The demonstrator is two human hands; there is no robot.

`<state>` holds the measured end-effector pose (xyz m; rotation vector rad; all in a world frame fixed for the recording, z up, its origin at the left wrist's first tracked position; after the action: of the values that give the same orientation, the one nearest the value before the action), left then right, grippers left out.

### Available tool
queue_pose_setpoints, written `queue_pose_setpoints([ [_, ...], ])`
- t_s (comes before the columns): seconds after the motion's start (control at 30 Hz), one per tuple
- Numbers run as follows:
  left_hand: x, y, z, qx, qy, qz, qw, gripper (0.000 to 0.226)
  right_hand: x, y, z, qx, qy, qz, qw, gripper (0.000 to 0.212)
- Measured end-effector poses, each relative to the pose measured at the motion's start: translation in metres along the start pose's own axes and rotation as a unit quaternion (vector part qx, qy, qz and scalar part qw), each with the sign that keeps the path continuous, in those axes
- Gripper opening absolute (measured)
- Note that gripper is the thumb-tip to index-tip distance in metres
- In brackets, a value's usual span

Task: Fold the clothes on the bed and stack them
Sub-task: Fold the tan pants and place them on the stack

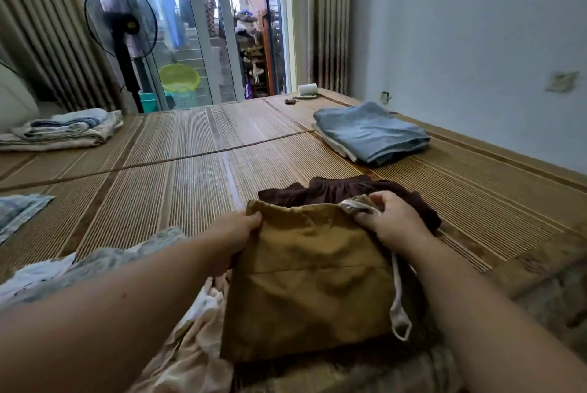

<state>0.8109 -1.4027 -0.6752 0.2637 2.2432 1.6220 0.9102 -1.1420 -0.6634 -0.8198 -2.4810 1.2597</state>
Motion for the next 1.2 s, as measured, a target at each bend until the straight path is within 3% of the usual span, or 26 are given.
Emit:
queue_pose_setpoints([
  [0.07, 0.02, -0.003, 0.003, 0.249, 0.029, 0.046, 0.967, 0.046, 0.019, 0.015, 0.021, -0.073, 0.017, 0.037, 0.996, 0.071],
  [0.1, 0.027, -0.001, 0.012, 0.39, 0.028, 0.077, 0.917, 0.053, 0.025, 0.021, 0.033, -0.122, -0.007, 0.041, 0.992, 0.072],
  [0.13, 0.028, -0.007, 0.024, 0.449, 0.003, 0.122, 0.885, 0.063, 0.031, 0.024, 0.045, -0.163, -0.044, 0.034, 0.985, 0.07],
  [0.2, 0.028, -0.036, 0.048, 0.485, -0.072, 0.149, 0.859, 0.084, 0.033, 0.033, 0.074, -0.226, -0.149, 0.007, 0.963, 0.065],
  [0.27, 0.026, -0.074, 0.068, 0.547, -0.151, 0.116, 0.815, 0.1, 0.026, 0.05, 0.099, -0.307, -0.206, -0.013, 0.929, 0.074],
  [0.3, 0.026, -0.089, 0.071, 0.556, -0.167, 0.083, 0.81, 0.103, 0.022, 0.058, 0.107, -0.34, -0.207, -0.014, 0.917, 0.08],
  [0.43, 0.025, -0.101, 0.077, 0.536, -0.188, 0.025, 0.822, 0.103, 0.014, 0.072, 0.11, -0.334, -0.22, -0.002, 0.917, 0.081],
  [0.53, 0.019, -0.087, 0.07, 0.495, -0.193, 0.037, 0.846, 0.092, 0.02, 0.06, 0.076, -0.158, -0.176, 0.033, 0.971, 0.076],
  [0.6, 0.012, -0.074, 0.052, 0.469, -0.135, 0.062, 0.87, 0.088, 0.023, 0.07, 0.042, -0.083, -0.079, 0.112, 0.987, 0.092],
  [0.67, 0.001, -0.073, 0.03, 0.466, -0.071, 0.065, 0.879, 0.09, 0.012, 0.087, 0.024, -0.154, -0.053, 0.194, 0.967, 0.104],
  [0.7, -0.006, -0.077, 0.022, 0.455, -0.06, 0.047, 0.887, 0.092, 0.006, 0.092, 0.022, -0.183, -0.066, 0.211, 0.958, 0.1],
  [0.83, -0.026, -0.09, 0.015, 0.404, -0.074, -0.026, 0.912, 0.089, -0.007, 0.094, 0.031, -0.158, -0.136, 0.191, 0.959, 0.052],
  [0.93, -0.03, -0.079, 0.034, 0.4, -0.081, 0.007, 0.913, 0.082, -0.008, 0.097, 0.012, -0.151, -0.138, 0.193, 0.96, 0.029],
  [1.03, -0.031, -0.071, 0.059, 0.357, -0.097, 0.041, 0.928, 0.086, -0.006, 0.112, -0.027, -0.14, -0.091, 0.202, 0.965, 0.025],
  [1.1, -0.029, -0.073, 0.066, 0.325, -0.073, 0.014, 0.943, 0.098, -0.006, 0.126, -0.043, -0.106, -0.088, 0.203, 0.97, 0.035],
  [1.2, -0.027, -0.08, 0.068, 0.278, -0.034, -0.056, 0.958, 0.105, -0.007, 0.135, -0.04, -0.062, -0.121, 0.195, 0.971, 0.093],
])
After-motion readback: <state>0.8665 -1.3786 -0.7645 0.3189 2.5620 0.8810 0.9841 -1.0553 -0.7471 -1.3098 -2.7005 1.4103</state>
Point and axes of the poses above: each hand's wrist, its own x-axis towards the middle knuckle, its own z-axis out of the palm, y = z × x, the point moved 7 cm from there along x, towards the middle knuckle, and after that the axes turned 8 degrees about z, right-handed, at the moved point
